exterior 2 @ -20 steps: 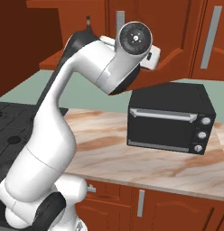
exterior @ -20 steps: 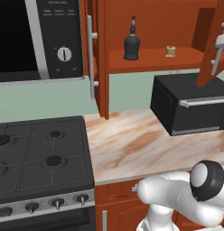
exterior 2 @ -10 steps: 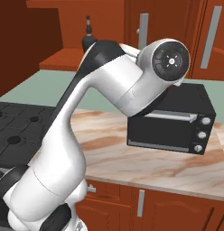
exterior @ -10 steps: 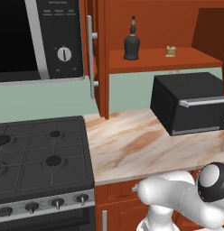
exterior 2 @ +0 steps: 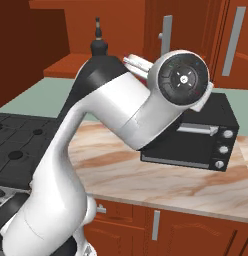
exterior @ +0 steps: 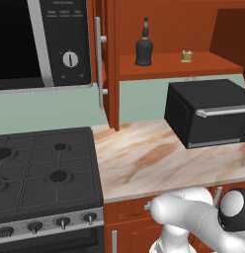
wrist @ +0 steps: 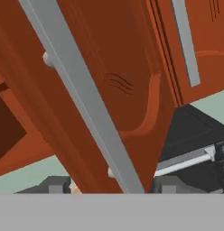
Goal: Get the candle and the liquor from the cabinet and move them to the dining counter.
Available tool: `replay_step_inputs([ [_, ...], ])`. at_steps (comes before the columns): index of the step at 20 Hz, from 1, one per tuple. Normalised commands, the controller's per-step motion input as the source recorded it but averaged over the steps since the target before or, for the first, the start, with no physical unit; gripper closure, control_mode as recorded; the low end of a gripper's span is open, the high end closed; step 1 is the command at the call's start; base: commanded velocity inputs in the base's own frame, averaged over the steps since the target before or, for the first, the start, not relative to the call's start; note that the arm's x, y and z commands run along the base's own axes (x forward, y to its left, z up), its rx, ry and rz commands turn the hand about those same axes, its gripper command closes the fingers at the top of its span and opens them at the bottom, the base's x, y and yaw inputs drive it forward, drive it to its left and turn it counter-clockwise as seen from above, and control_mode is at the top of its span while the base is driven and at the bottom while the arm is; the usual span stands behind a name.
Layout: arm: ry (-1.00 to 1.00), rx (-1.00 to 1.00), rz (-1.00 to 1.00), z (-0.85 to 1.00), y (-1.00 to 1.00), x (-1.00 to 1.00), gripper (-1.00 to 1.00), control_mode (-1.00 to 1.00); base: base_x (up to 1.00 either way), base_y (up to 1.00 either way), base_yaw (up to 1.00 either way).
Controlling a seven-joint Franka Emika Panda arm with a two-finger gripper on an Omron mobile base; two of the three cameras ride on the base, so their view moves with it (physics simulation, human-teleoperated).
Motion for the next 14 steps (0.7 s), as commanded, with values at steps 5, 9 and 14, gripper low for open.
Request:
replay_step_inputs([
  [5, -0.13, 0.13, -0.09, -0.22, 0.19, -0.63, -1.00, -1.00, 0.00, 0.00, 0.00],
  [9, -0.04, 0.11, -0.20, -0.32, 0.54, -0.35, -1.00, -1.00, 0.00, 0.00, 0.00],
  [14, 0.00, 0.13, -0.25, -0.30, 0.62, -0.03, -1.00, -1.00, 0.00, 0.00, 0.00],
])
